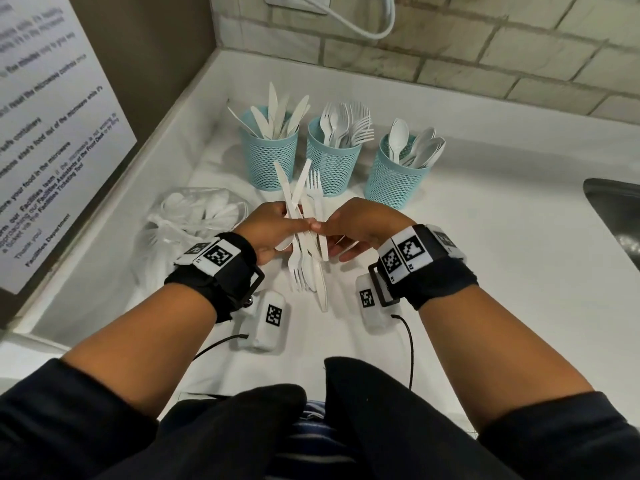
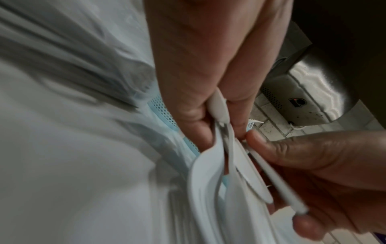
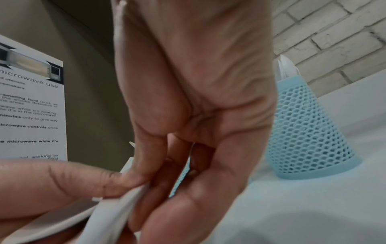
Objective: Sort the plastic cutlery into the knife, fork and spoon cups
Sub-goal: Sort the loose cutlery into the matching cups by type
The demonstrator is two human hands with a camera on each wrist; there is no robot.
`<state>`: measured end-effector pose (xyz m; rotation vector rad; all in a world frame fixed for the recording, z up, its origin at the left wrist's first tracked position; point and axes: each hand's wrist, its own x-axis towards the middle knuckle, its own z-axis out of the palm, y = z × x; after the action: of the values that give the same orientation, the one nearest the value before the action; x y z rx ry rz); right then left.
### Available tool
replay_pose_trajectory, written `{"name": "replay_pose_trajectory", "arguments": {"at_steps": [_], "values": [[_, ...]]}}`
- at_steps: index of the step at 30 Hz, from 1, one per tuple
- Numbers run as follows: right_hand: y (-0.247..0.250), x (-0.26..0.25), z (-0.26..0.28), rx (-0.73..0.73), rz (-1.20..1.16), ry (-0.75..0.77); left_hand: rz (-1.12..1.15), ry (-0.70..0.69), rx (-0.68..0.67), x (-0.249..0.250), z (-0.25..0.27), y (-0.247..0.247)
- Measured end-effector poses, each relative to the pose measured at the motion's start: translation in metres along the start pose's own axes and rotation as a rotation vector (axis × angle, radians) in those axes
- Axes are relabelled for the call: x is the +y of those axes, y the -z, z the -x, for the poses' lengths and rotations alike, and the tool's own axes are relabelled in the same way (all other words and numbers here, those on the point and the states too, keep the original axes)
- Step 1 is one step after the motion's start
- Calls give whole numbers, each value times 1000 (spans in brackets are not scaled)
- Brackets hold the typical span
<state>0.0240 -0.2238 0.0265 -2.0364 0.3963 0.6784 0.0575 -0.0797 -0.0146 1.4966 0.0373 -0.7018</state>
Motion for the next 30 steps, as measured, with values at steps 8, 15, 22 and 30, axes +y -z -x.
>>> {"name": "replay_pose_trajectory", "arguments": {"at_steps": [8,15,22,30], "values": [[6,2,-7,25,49,-27,1,-63,20,1,-4,2],[14,-5,-25,259,-234,209,-46,-94,-53,8,-2,-5],[47,-37,-16,641,-329,447,49,-122,-156,21,4,0],[85,-71,-16,1177,-494,717,113,-142,-159,23,2,7]]}}
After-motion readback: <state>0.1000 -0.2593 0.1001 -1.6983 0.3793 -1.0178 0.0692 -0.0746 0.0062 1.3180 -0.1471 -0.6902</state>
